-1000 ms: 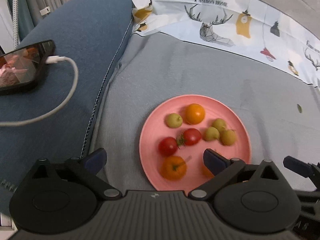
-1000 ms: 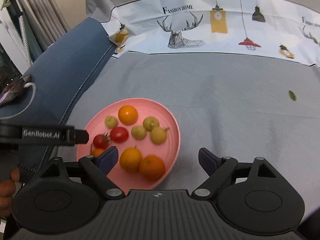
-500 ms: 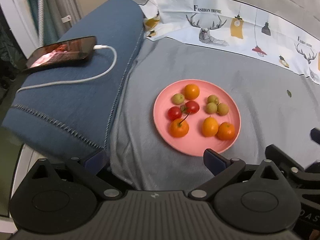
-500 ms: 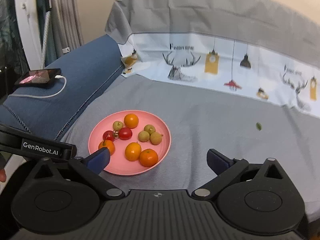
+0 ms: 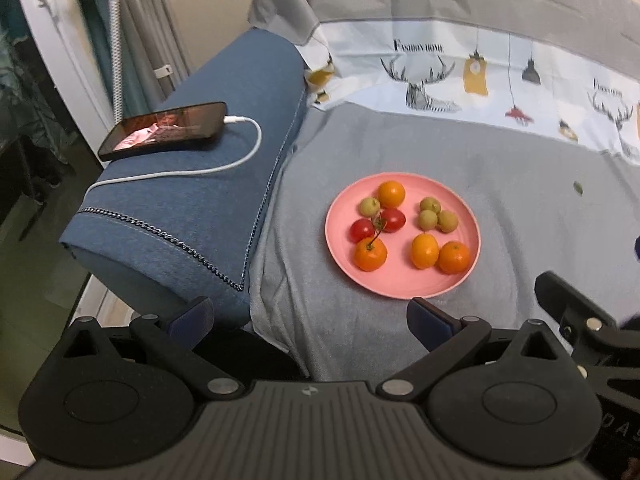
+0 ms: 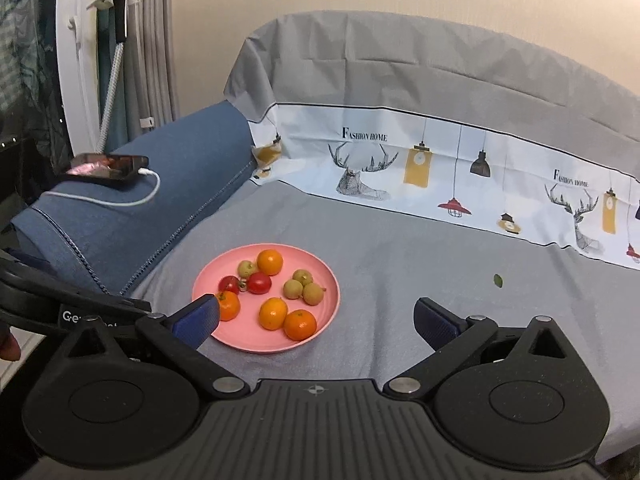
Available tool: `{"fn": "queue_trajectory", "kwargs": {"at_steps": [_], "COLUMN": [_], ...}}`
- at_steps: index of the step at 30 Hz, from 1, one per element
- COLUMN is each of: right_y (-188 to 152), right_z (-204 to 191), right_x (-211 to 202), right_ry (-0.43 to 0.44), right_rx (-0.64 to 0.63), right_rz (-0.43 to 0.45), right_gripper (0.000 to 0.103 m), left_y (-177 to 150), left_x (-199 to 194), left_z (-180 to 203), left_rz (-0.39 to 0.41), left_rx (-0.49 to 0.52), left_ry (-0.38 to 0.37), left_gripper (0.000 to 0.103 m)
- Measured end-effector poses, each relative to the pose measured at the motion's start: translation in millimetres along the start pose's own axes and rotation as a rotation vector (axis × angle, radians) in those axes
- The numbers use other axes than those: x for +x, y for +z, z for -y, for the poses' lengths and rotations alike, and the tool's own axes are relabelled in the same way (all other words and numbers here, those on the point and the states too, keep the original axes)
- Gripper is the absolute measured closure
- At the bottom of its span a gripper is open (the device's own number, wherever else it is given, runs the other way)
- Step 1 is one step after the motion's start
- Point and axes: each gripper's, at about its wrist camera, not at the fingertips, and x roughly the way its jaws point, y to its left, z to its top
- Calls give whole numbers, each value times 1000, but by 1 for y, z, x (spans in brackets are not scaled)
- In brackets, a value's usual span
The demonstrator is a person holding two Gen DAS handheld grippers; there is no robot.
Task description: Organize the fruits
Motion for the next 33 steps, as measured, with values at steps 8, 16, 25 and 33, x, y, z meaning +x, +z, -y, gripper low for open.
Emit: {"fn": "queue_trajectory", "kwargs": {"at_steps": [8,16,25,33], "right_y": [-2,-7,-7,-10], "right_z": [-1,2,-1,-5], "right_x": [-19,-27,-27,-19], "right_ry": [-2,-13,-25,8], "right_rx": [34,59,43,29], "right_rz": [29,40,44,3], "right_gripper": [1,1,1,1], "left_y": [-5,-14,-12,-17], "left_x": [-27,-33,-29,-14], "left_z": [-17,-8,-6,-8], "left_rz": [67,60,78,36], "left_rx": [-108,-52,-18,-14], "left_ry": [-36,11,29,1], "left_gripper": [0,0,0,0]}}
